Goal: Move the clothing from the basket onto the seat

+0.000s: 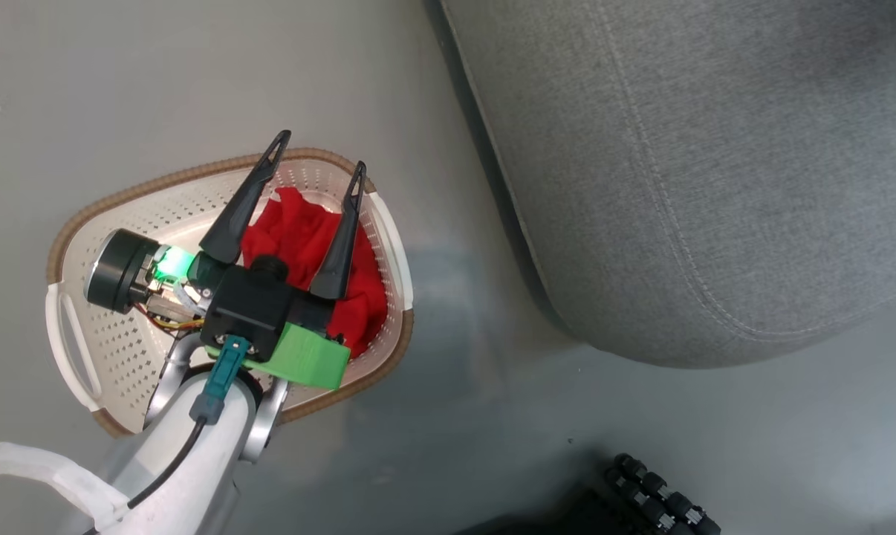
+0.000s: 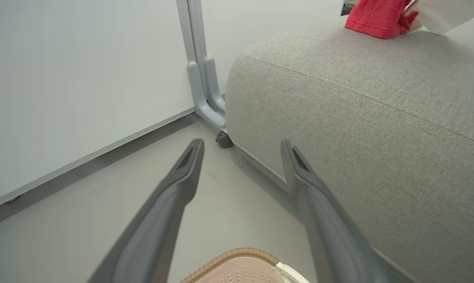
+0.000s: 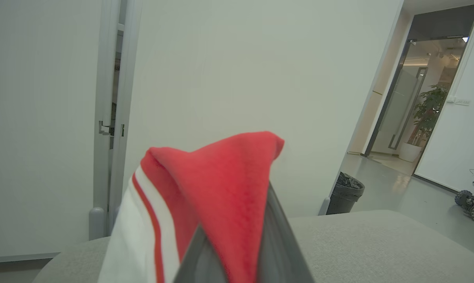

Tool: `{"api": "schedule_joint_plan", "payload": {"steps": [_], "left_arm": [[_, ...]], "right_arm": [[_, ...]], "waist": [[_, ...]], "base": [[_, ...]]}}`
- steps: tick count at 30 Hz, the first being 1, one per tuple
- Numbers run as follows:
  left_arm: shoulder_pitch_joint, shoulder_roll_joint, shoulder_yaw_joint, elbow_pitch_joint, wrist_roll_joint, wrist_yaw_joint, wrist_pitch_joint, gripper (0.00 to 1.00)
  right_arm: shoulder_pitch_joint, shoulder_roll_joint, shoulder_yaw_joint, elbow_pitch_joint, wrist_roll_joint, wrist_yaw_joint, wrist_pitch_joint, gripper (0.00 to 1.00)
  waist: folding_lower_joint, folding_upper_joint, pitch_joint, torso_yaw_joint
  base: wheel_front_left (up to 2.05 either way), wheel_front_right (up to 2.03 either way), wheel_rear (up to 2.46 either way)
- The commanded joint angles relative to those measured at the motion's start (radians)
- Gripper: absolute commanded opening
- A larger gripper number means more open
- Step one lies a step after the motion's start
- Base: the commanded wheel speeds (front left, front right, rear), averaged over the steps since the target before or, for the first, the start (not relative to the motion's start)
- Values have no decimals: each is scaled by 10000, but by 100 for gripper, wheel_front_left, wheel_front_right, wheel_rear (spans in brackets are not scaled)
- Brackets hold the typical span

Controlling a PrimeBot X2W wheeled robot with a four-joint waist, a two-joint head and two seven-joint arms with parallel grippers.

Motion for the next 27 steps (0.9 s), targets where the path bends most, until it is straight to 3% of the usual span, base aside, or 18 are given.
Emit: {"api": "schedule_joint_plan", "payload": {"steps": [1, 13, 14, 15, 16, 22, 27], "left_arm": [[-210, 17, 29, 30, 7, 63, -115, 100], [-443, -74, -245, 415, 185, 10, -607, 100], [-439, -94, -257, 439, 153, 5, -634, 100], [-421, -102, -265, 469, 118, -7, -674, 100], [-405, -99, -265, 499, 110, 5, -689, 100], [-186, -247, -337, 748, -1, 66, -868, 100], [92, -541, -337, 1080, -263, 99, -1013, 100]], "right_arm": [[-136, -20, -3, 276, -103, -6, -31, 0], [717, 1027, -359, 1956, -691, -6, -31, 0], [801, 1077, -338, 2021, -726, -6, -31, 25], [905, 1130, -339, 2059, -771, -6, -31, 82], [976, 1188, -361, 2043, -826, -6, -31, 100], [1714, 1401, -348, 1471, -1254, -6, -31, 100], [2485, 1450, 383, 838, -1598, -6, -31, 100]], "waist": [[-2, -1, 592, 545], [-2, -1, 438, 587], [-2, -1, 388, 576], [-2, -1, 308, 556], [-2, -1, 242, 538], [-2, -1, -440, 545], [-2, -1, -1297, 715]], "base": [[0, 0, 0], [0, 0, 0], [0, 0, 0], [0, 0, 0], [0, 0, 0], [0, 0, 0], [0, 0, 0]]}}
